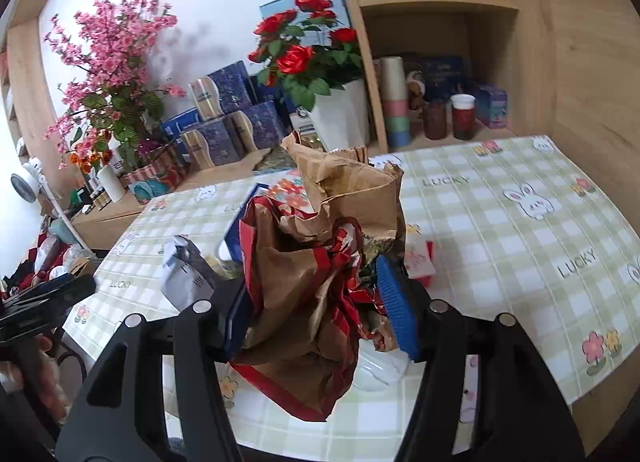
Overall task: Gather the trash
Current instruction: 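Grasp the crumpled grey plastic bag with the left tool while the right tool holds the paper bag, then carry both held bags down over the brown bin on the floor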
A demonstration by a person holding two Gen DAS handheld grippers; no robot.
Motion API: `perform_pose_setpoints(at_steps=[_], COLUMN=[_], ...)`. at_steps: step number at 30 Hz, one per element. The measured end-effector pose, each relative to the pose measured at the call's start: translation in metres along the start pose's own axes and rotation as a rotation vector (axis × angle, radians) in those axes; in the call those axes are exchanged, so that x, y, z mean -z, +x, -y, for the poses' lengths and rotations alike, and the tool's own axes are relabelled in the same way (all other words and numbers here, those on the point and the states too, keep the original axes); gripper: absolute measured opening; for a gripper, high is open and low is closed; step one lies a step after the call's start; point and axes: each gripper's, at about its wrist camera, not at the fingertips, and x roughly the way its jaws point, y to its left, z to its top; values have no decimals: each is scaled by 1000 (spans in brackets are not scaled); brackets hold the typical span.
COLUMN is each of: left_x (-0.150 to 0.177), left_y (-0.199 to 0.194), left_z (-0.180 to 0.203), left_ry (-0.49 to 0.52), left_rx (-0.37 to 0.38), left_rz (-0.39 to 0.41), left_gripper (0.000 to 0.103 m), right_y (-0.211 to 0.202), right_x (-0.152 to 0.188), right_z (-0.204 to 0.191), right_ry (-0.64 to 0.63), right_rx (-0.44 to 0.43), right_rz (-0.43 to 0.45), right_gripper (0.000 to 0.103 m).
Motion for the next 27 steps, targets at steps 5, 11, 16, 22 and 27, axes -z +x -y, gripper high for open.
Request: perform_pose_setpoints(at_steps=[5, 11, 16, 22, 27], left_x=[-4, -12, -11, -10, -16], left_y=[47, 94, 104, 75, 42], left_z=[21, 33, 36, 35, 34], left_ry=[26, 36, 15, -8, -34], left_rx=[9, 9, 87, 272, 357], left_rz=[-71, -134, -168, -157, -115], left_gripper=[81, 66, 33, 31, 31], right_y=[0, -8, -8, -13, -19], right_x=[8, 16, 22, 20, 20], right_z=[10, 7, 10, 9, 8], right_ry=[51, 28, 39, 32, 48], right_rx=[23, 24, 18, 11, -2], right_rz=[-24, -19, -43, -35, -27], right_gripper=[59, 59, 59, 59, 59])
